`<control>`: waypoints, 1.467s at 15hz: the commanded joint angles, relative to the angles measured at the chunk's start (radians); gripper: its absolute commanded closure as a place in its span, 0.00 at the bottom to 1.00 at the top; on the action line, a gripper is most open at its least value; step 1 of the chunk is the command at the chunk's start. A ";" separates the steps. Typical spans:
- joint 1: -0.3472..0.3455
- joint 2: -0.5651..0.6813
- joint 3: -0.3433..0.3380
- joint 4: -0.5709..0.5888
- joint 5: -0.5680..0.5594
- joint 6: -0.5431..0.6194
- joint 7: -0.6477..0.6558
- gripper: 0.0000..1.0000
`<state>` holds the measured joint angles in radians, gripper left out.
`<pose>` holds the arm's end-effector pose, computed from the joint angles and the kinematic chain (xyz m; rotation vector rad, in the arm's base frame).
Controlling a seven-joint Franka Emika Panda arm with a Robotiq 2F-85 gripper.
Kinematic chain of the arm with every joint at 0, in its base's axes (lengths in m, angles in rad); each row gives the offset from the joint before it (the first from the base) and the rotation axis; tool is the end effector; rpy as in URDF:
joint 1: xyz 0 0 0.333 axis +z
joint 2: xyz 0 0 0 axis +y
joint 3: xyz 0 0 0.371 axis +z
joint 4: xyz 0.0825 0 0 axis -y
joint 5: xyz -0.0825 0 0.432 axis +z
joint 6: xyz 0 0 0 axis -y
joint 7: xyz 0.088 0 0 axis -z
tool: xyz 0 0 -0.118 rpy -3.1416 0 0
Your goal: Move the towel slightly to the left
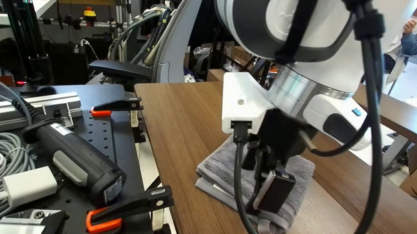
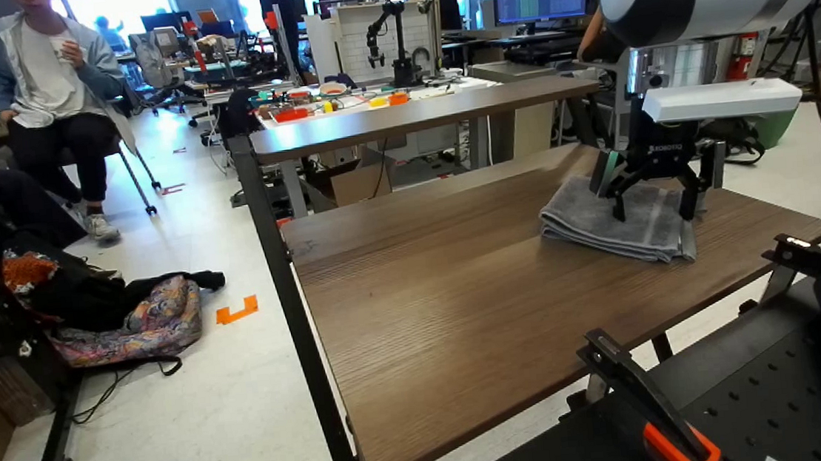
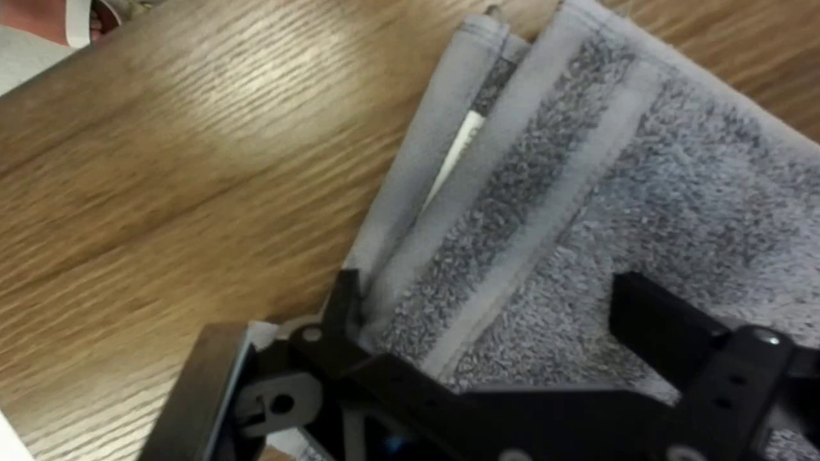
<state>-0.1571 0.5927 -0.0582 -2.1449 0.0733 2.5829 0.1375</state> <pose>0.5761 -0.1287 0.1003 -3.0601 0.6371 0.2389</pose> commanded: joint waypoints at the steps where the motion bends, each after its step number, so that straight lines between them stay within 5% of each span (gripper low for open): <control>1: 0.002 -0.056 0.044 -0.100 0.037 -0.001 -0.078 0.00; 10: 0.073 -0.098 0.082 -0.237 0.007 0.006 -0.119 0.00; 20: 0.114 -0.306 0.126 -0.237 0.081 -0.035 -0.106 0.00; 22: 0.130 -0.264 0.107 -0.215 0.054 -0.016 -0.095 0.00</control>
